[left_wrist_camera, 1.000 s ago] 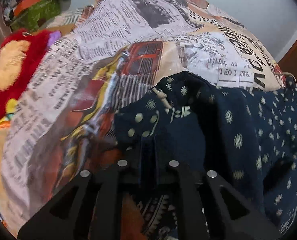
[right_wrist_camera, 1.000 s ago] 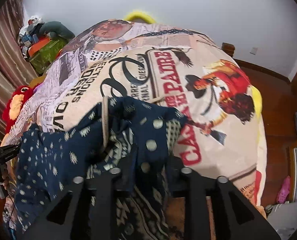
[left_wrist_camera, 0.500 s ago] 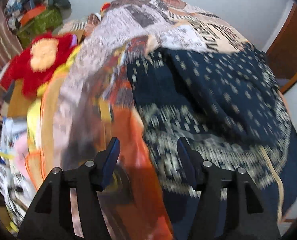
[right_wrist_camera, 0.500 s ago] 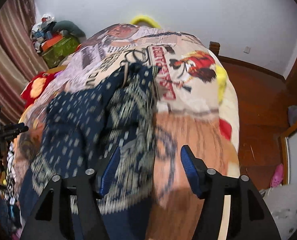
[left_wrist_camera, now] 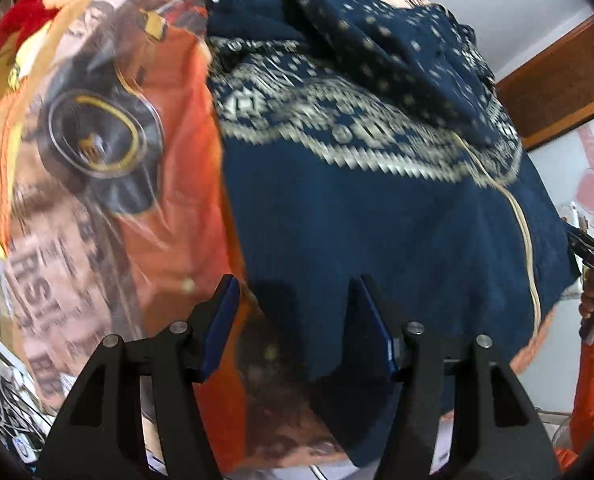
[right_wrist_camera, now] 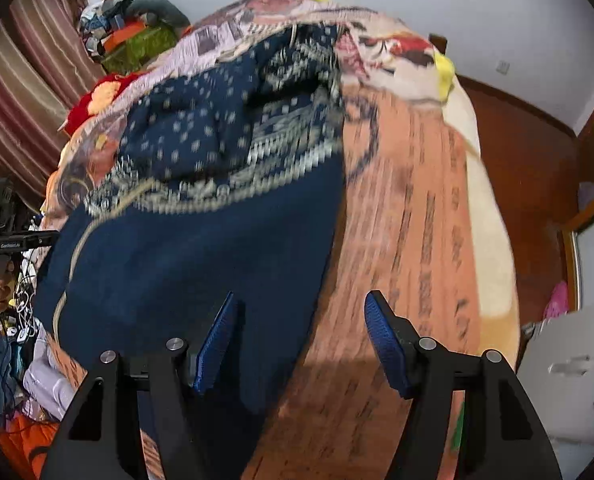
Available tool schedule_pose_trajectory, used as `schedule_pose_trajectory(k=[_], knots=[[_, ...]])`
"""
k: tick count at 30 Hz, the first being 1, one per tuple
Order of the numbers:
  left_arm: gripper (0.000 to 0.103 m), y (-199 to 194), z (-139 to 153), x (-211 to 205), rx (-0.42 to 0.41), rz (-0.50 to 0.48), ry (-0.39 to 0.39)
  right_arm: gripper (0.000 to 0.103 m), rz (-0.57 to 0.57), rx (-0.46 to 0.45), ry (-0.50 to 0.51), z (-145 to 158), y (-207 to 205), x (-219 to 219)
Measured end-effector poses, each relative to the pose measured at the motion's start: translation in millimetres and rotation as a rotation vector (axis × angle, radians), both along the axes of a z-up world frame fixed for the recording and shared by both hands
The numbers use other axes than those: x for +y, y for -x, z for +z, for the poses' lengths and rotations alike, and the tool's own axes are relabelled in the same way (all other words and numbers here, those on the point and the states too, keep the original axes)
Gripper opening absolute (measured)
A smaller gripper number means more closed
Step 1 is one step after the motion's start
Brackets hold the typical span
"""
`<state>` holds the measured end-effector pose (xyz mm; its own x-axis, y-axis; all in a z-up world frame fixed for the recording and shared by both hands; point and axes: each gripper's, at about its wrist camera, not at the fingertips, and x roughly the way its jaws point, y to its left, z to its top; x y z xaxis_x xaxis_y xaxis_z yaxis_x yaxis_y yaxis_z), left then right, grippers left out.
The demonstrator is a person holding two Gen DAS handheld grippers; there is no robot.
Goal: Fold large clothes
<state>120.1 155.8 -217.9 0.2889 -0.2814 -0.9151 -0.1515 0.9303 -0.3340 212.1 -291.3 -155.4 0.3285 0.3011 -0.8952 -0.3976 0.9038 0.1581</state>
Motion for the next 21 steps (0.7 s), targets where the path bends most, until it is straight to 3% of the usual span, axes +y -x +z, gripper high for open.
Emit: schedule_pose_trajectory(k=[6,8,15,19,21], knots=[[0.059,17.9,-5.6,-18.9,0.018,-0.028,0.036,0.063,-0.04,0.027,-0.093,-0.5,12.2,-10.0],[0.059,19.7,-6.7,-24.5,0.008,-0.037,0.039,0.056,-0.043,0.045,-0.115,-0.4,11.6,-8.7],[0.014,22.8,0.4,-29.6,-0.045,-0.002,0.085,0.034,0.005,0.078,-0.147,1.3,14.9,5.0],[0.009,22.1,16.0,-23.5,-0.095,0.038,0.106,0.014,0.024,0.072,-0.161,5.8,18.1,11.1],[0.008,17.7,27.5,-18.4,-0.126,0.045,0.103,0.011,0.033,0.043,-0.139,12.1,17.9,16.7]])
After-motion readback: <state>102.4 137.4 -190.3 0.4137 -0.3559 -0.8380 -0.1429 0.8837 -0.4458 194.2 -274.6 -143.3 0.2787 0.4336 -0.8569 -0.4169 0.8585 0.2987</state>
